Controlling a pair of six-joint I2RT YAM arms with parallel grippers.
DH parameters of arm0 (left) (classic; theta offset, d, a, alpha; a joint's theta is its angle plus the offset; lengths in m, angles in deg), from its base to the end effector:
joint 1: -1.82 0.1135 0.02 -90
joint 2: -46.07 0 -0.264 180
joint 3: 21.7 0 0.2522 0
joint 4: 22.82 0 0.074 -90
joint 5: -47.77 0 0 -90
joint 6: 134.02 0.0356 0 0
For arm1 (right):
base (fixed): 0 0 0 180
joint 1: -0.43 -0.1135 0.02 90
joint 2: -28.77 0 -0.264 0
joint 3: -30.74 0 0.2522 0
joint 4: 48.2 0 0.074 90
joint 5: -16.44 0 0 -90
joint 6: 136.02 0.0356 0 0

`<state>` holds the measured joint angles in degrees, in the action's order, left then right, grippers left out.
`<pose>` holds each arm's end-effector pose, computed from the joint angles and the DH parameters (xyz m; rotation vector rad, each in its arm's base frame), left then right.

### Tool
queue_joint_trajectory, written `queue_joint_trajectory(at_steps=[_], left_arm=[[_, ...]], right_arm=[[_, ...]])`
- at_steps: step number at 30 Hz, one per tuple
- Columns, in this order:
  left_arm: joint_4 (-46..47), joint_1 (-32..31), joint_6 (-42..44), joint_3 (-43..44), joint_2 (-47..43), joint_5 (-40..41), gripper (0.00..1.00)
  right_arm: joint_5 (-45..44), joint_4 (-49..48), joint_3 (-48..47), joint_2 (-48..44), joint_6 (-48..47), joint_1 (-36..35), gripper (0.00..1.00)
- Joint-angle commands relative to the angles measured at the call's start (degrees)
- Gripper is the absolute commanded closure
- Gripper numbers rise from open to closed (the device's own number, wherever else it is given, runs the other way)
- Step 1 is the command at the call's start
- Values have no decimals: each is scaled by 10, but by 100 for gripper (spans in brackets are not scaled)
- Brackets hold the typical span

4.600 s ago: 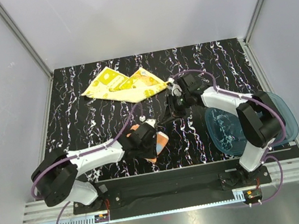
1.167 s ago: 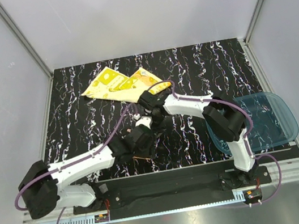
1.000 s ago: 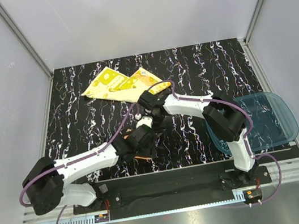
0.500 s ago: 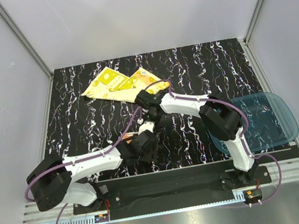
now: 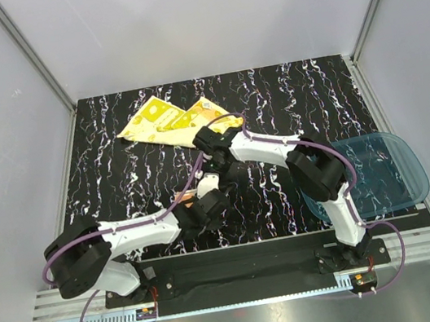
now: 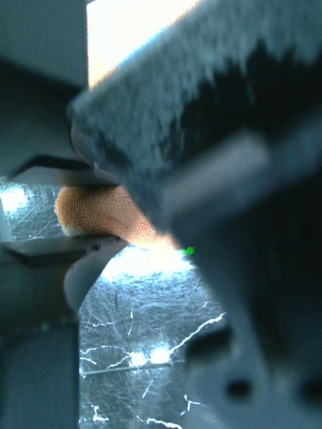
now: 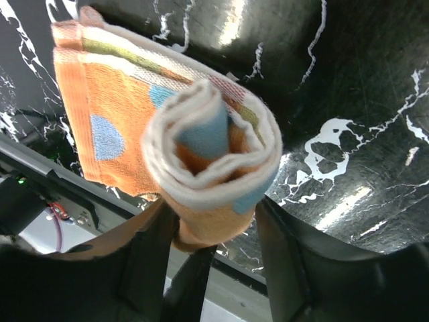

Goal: Roll the towels
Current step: Roll the towel

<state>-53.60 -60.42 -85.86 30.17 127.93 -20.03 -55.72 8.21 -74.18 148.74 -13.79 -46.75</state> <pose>0.1299 -0.2179 0.1554 0.3196 2.5046 -0.2141 0.2841 0.3226 0.1744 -0.4689 2.9802 0.6786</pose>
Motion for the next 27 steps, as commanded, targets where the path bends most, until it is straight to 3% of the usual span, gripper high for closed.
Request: queue_joint_trajectory(at_steps=[1, 10, 16, 19, 27], left_arm=[[-7, -2, -13, -35, 20, -30, 73], [52, -2, 96, -30, -3, -112, 83], [71, -4, 182, 4, 15, -187, 84], [87, -3, 176, 2, 18, -212, 85], [192, 28, 75, -65, -15, -296, 89]], right_arm=[[43, -27, 11, -17, -4, 17, 39], [97, -96, 135, -122, -2, 164, 30], [39, -78, 203, -215, -9, 210, 25], [35, -92, 238, -257, 0, 219, 23], [164, -230, 351, -326, 48, 218, 25]])
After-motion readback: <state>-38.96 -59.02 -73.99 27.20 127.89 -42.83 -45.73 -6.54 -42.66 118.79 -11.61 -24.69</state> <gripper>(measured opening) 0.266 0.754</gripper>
